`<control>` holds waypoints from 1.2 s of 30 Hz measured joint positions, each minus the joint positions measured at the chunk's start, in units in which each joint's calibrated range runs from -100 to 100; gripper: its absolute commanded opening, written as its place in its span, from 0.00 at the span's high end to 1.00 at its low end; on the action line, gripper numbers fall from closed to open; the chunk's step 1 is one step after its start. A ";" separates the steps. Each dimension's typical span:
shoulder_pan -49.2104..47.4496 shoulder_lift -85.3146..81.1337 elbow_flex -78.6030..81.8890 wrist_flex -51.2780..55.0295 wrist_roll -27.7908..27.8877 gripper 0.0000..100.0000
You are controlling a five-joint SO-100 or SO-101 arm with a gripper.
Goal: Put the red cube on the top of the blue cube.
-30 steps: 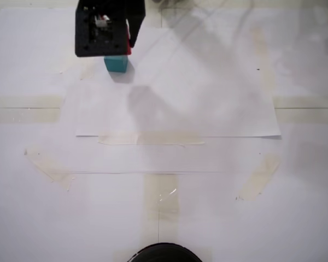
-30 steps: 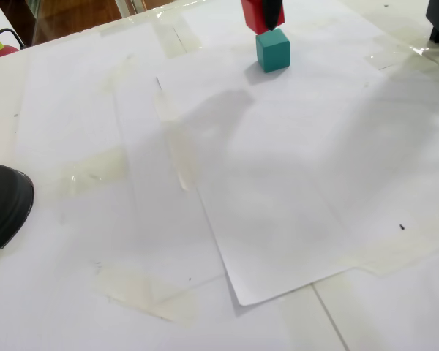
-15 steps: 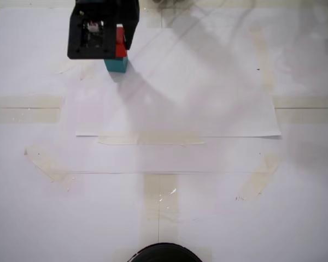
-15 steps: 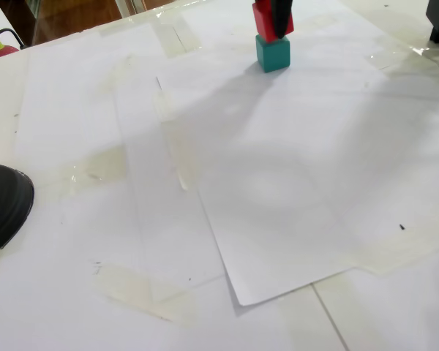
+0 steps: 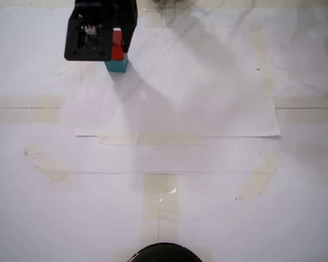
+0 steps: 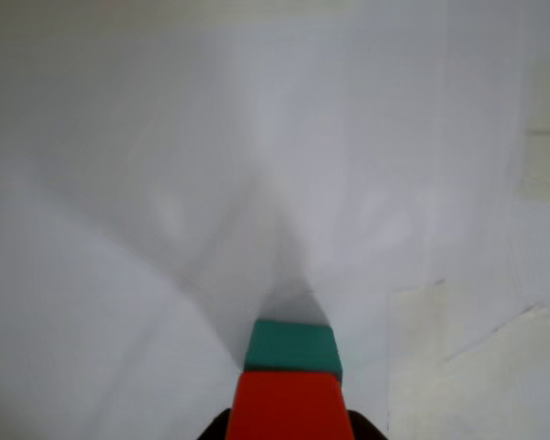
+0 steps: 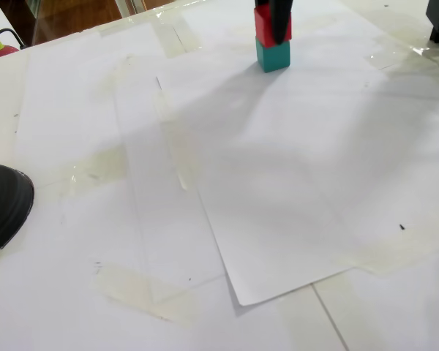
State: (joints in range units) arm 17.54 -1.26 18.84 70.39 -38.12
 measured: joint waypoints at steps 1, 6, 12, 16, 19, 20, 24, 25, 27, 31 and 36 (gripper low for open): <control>0.07 -0.09 0.00 -0.16 0.00 0.89; 0.07 -0.09 0.00 -0.16 0.00 0.89; 0.07 -0.17 0.27 -0.33 0.00 0.89; 0.07 -0.17 0.27 -0.33 0.00 0.83; 0.07 -0.17 0.27 -0.41 0.10 0.79; 0.07 -0.17 0.27 -0.57 0.29 0.78; 0.07 -0.26 0.36 -0.65 0.39 0.73; 0.07 -0.43 0.36 -0.65 0.39 0.71; 0.07 -0.61 0.36 -0.57 0.39 0.67; 0.00 -1.21 0.36 1.06 -0.34 0.61; -1.54 -2.60 0.36 4.55 -2.98 0.57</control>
State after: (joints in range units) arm 16.01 -3.86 19.20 74.95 -41.10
